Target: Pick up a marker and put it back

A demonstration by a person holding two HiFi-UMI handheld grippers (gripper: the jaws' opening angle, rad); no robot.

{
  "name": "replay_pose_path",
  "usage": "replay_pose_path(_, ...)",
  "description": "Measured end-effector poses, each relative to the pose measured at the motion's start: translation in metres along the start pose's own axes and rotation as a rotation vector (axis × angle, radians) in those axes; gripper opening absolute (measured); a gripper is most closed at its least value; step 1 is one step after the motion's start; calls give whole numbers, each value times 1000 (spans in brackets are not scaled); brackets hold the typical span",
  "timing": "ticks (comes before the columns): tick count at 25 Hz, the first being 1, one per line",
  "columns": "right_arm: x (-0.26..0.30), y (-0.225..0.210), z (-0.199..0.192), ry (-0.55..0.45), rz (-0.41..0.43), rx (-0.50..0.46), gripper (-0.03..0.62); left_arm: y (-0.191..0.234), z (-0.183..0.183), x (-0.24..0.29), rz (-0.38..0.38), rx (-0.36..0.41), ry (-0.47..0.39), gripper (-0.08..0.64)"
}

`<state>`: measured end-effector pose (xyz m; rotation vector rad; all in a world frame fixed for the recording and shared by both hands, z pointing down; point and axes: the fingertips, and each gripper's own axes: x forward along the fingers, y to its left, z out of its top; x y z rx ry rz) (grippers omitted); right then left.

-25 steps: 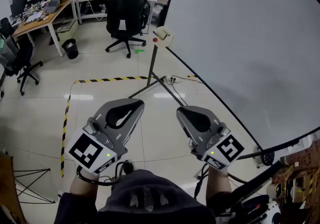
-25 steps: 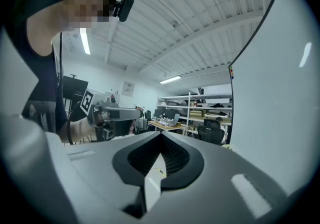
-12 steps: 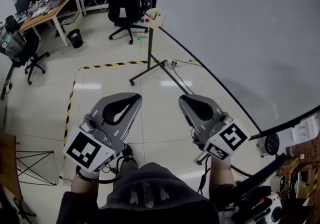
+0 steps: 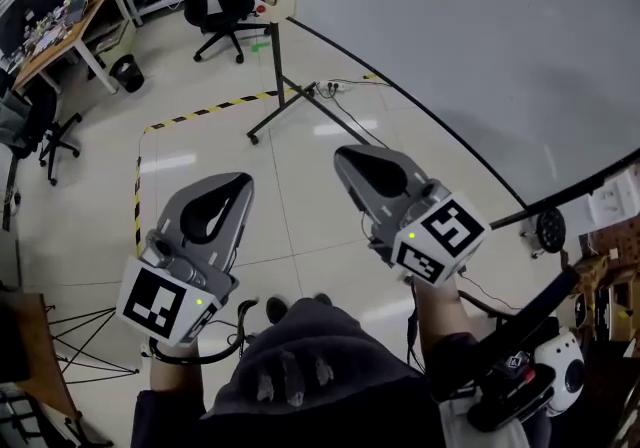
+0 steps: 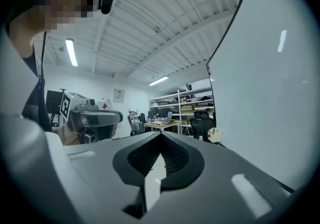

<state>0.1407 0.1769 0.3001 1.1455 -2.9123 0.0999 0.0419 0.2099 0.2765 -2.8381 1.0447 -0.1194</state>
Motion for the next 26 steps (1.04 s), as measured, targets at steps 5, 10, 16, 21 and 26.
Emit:
replay_pose_path(5,13,8,0,-4,-45,7,0,13,-6,-14,-9,-55,-16,6)
replay_pose_path(10,24,21,6,1,-52,-9,0,18,-9,-28,-25,-36,-20,6)
replay_pose_path(16,38,38,7,18,-37,-28,0,29,-9,-43,-28,-49,-39,6)
replay_pose_path(21,42,46,7,29,-35,-31,0,32,-11,-53,-29,-57,-37,6)
replay_pose_path(26,47,51,1,44,-34,-34,0,35,-17,-58,-34,-66,-35,6)
